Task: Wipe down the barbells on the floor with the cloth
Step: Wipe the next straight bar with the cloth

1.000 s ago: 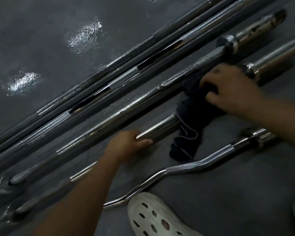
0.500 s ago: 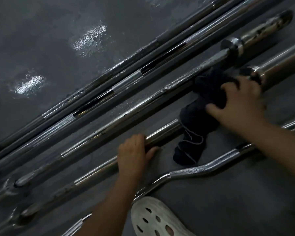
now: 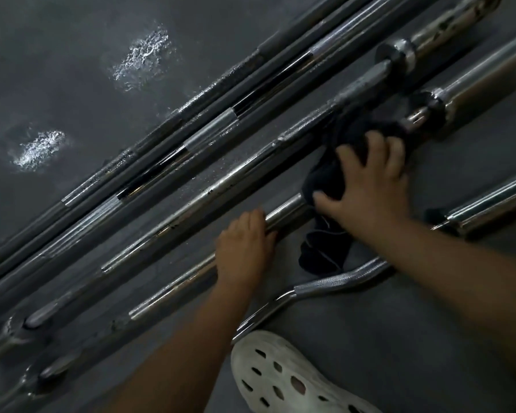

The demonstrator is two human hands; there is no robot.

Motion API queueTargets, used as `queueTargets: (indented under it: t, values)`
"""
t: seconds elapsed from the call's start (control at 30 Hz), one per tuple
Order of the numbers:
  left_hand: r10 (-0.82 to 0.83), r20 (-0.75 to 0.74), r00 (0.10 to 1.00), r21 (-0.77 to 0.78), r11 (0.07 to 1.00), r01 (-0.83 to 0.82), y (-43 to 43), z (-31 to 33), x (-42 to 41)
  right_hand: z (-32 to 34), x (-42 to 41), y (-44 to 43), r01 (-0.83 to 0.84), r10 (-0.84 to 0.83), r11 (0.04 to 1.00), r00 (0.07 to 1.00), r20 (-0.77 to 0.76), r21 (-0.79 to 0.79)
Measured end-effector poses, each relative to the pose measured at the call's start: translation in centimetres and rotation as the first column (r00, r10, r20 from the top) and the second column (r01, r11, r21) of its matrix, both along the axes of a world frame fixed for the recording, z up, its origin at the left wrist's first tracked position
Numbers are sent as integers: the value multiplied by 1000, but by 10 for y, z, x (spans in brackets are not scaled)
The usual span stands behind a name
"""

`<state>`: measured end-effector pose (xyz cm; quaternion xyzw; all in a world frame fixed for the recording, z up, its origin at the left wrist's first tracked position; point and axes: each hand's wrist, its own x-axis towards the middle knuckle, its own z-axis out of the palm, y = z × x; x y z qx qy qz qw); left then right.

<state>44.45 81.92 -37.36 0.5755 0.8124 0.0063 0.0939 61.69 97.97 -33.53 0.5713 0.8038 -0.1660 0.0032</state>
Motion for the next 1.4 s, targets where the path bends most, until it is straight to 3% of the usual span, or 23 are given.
queueTargets:
  t: [0.07, 0.23, 0.3, 0.37, 0.47, 0.6, 0.63, 0.7, 0.77, 0.83, 0.93, 1.0, 1.1, 1.17, 1.23, 1.27, 1.33, 1.4]
  values:
    - [30, 19, 999, -113, 993, -28, 10, 11, -3, -1, -5, -11, -133, 133, 991, 990, 37, -2]
    - [165, 229, 959, -375, 924, -69, 37, 26, -23, 7, 21, 83, -444, 449, 893, 889, -86, 71]
    - [224, 359, 906, -421, 906, -57, 43, 29, -31, 7, 21, 91, -233, 239, 971, 955, -177, 56]
    - [206, 354, 912, -414, 909, -45, 41, 29, -32, 4, 5, 58, -11, 14, 1000, 985, -175, 20]
    - [103, 167, 981, -246, 967, -59, 29, 23, -24, 9, -22, 4, -155, 153, 988, 986, -62, -26]
    - [43, 128, 991, -178, 984, -20, 20, 21, -18, 16, 5, 49, -446, 438, 895, 878, -194, 3]
    - [47, 125, 991, -191, 981, -22, 21, 21, -19, 13, 14, 62, -413, 410, 910, 880, -240, 37]
    - [69, 131, 989, -222, 974, -38, 24, 21, -19, 8, 25, 69, -143, 150, 989, 926, -346, 47]
    - [68, 124, 990, -238, 970, -37, 24, 22, -17, 2, 18, 50, 22, -11, 999, 962, -274, 39]
    - [68, 112, 991, -256, 966, -38, 24, 21, -18, 4, -2, 29, -103, 104, 995, 978, -183, 13]
    - [66, 94, 993, -255, 966, -40, 24, 20, -18, 21, -10, 45, -473, 466, 881, 871, -152, -12]
    - [69, 86, 994, -253, 966, -45, 23, 20, -18, 22, 2, 69, -434, 427, 901, 881, -203, 9]
    - [119, 157, 980, -334, 941, -61, 28, 19, -23, 13, 19, 71, -21, 13, 999, 975, -221, -35]
    - [231, 353, 907, -438, 897, -58, 40, 22, -32, 6, 10, 48, -35, 34, 999, 992, -119, -2]
    - [329, 469, 820, -516, 855, -48, 48, 27, -38, 7, -4, 41, -238, 235, 971, 968, -87, -23]
    - [308, 438, 844, -515, 856, -45, 47, 29, -37, 11, -7, 45, -355, 350, 935, 932, -95, -31]
    - [150, 201, 968, -405, 913, -57, 35, 28, -27, 15, -1, 62, -459, 455, 888, 878, -150, 4]
    - [80, 67, 995, -275, 960, -59, 18, 29, -11, 11, 21, 73, -227, 239, 971, 948, -211, 79]
